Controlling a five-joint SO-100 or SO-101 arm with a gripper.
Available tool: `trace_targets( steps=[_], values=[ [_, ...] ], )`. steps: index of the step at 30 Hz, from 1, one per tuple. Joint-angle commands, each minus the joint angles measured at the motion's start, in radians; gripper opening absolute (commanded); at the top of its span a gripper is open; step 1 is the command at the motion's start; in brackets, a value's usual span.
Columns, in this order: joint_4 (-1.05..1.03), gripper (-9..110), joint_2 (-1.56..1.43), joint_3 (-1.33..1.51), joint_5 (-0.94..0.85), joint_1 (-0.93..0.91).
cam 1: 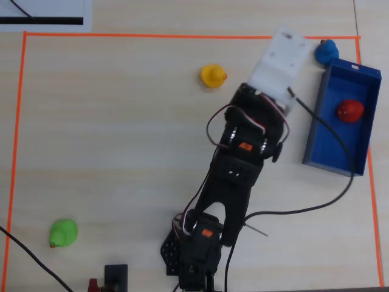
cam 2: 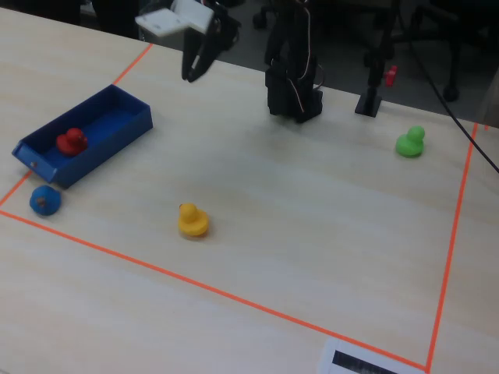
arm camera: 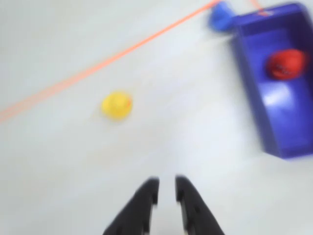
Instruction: Grasp red duck and put it into box.
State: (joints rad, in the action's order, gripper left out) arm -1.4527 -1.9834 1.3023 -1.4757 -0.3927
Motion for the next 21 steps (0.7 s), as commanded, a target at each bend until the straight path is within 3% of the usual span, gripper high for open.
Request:
trace_targets(
  steps=[1, 10, 21],
  values=[
    [0.132, 0, -0.44, 0.931, -0.13, 0.14],
    [0.124, 0, -1.002, 1.548, -0.19, 0.336],
    [0.132, 0, -1.244, 1.772, -0.207, 0.385]
  ],
)
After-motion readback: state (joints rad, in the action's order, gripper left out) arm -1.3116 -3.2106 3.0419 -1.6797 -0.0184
